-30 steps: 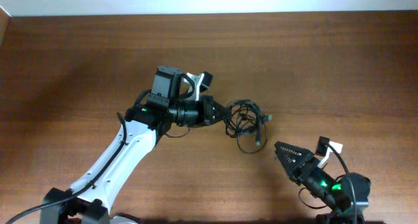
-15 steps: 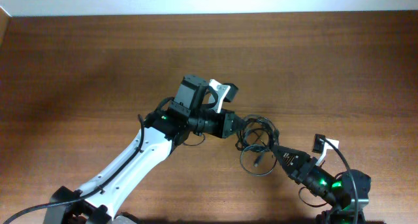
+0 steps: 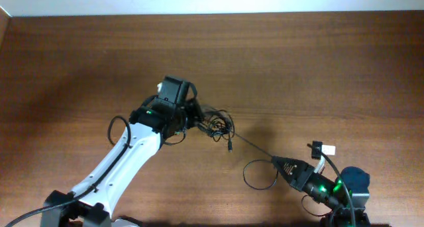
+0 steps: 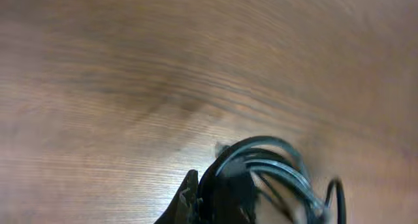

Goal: Untangle cables

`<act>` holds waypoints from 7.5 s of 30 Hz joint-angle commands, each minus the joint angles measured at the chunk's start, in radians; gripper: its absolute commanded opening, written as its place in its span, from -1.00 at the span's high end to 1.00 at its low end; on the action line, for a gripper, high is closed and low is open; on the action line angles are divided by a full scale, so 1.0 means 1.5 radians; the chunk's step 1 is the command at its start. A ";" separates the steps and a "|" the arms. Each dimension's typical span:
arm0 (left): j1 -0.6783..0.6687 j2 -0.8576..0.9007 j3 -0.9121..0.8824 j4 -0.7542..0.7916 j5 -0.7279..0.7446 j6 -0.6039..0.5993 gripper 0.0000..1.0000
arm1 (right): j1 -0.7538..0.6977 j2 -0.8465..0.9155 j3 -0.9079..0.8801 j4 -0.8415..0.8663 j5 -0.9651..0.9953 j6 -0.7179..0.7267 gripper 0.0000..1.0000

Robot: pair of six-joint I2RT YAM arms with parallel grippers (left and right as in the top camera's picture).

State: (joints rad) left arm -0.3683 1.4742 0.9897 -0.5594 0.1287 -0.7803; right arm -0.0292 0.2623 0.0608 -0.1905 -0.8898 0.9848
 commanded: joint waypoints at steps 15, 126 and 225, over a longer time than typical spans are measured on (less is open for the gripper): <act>-0.128 -0.012 0.006 0.194 0.453 0.414 1.00 | -0.003 -0.004 0.005 -0.020 0.060 0.104 -0.47; -0.224 0.154 0.006 0.109 0.110 0.416 -0.84 | -0.003 0.534 0.138 0.128 0.169 0.293 0.92; -0.084 0.110 0.008 0.170 0.021 0.332 1.00 | -0.003 0.612 0.139 0.647 -0.334 -0.096 0.91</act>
State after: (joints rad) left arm -0.5529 1.6405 1.0008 -0.3016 0.4805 -0.0433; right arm -0.0341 1.1927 0.2573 0.7635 -1.2655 0.8597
